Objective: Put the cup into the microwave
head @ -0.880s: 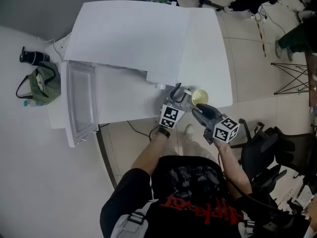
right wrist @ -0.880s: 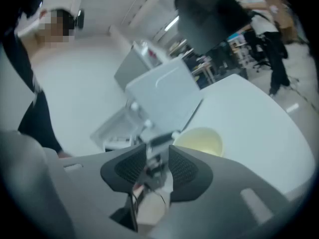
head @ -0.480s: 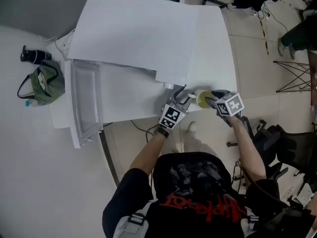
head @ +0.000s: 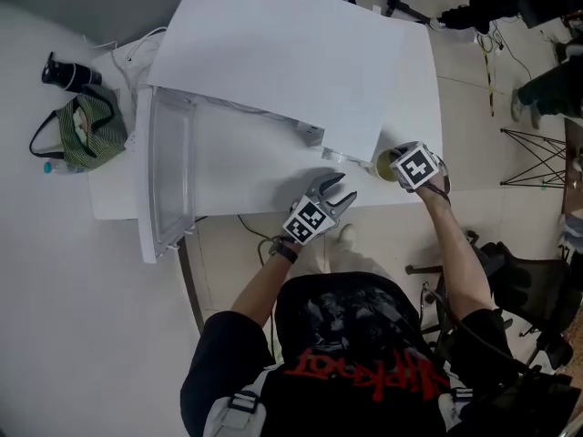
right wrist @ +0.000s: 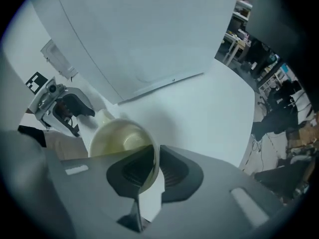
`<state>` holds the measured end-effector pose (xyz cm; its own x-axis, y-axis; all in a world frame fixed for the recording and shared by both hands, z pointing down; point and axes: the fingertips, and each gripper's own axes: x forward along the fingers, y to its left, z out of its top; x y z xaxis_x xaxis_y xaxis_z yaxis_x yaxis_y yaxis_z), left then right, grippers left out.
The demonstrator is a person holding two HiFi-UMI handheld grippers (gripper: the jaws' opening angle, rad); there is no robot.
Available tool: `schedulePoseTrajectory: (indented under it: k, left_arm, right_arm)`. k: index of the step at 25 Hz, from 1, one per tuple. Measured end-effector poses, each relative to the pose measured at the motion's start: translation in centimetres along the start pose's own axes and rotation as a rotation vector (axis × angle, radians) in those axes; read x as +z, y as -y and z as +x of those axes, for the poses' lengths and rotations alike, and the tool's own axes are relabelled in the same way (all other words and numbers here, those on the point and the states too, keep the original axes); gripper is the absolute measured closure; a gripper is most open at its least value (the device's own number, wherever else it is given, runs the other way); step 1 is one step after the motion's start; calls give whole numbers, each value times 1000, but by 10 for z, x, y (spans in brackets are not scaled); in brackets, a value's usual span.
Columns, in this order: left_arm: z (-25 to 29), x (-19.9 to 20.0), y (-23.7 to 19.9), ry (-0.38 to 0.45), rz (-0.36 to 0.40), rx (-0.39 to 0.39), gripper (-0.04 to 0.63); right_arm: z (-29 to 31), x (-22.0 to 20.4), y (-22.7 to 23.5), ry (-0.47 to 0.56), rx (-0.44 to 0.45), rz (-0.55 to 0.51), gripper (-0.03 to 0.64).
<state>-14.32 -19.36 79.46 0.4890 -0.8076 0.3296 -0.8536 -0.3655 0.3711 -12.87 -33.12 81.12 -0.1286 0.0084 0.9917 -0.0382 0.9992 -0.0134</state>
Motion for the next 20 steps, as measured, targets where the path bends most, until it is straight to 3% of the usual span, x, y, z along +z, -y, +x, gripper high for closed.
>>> schedulePoseTrajectory:
  k: [2, 4, 6, 8, 11, 13, 15, 20]
  left_arm:
    - [-23, 1, -9, 35, -72, 51, 394]
    - [-45, 9, -12, 88, -138, 93, 390]
    - [-68, 17, -4, 128, -188, 128, 390]
    - [-100, 10, 11, 116, -222, 184, 390]
    - [-146, -1, 25, 61, -223, 295, 390]
    - [-138, 24, 25, 89, -170, 325, 390]
    - [-130, 52, 49, 132, -123, 348, 391]
    - [-109, 102, 182, 273, -38, 361, 391]
  right_arm:
    - [2, 14, 9, 54, -14, -2, 540]
    - [-10, 30, 19, 165, -18, 21, 315]
    - [-35, 36, 18, 277, 22, 88, 304]
    - [-54, 27, 3, 385, 74, 190, 307]
    - [-98, 16, -19, 706, 111, 353, 353]
    - [-154, 2, -8, 973, 67, 401, 451]
    - [-209, -25, -19, 1170, 58, 369, 590]
    - [-291, -137, -84, 1351, 95, 236, 617]
